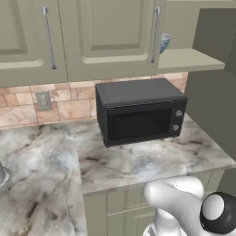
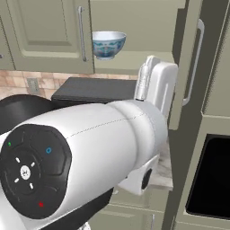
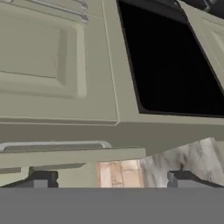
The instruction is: Pick the mug and place it in the sink. Pick the bowl and place it in the open cabinet and then close the cabinet.
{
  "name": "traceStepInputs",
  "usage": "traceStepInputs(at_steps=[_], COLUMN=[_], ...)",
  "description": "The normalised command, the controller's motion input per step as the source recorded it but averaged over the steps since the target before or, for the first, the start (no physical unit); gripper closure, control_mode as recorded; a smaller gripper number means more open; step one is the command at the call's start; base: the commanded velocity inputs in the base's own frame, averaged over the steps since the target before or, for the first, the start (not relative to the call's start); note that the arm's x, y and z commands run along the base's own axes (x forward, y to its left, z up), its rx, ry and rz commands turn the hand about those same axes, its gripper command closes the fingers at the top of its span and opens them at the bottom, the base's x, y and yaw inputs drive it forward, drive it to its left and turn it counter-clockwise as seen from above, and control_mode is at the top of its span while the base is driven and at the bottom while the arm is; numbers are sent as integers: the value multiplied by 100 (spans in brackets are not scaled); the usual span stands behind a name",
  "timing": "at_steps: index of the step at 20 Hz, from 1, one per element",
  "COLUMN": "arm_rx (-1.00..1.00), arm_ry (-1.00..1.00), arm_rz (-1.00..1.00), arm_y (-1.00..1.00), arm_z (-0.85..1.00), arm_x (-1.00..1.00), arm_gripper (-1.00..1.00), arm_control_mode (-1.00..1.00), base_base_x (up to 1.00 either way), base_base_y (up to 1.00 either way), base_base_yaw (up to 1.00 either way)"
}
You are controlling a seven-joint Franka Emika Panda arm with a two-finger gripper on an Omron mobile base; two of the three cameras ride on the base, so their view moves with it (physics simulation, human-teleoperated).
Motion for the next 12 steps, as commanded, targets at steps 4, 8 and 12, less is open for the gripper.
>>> traceStepInputs(at_steps=[4, 8, 12], arm_rx=[-22, -21, -11], arm_ry=[-1, -3, 0], arm_rz=[0, 0, 0], arm_y=[-11, 0, -1], arm_z=[-14, -4, -1], arm_x=[0, 7, 24], arm_gripper=[-100, -100, -100], arm_control_mode=[-100, -100, -100], base_base_x=[0, 0, 0], base_base_y=[0, 0, 0], base_base_yaw=[0, 0, 0])
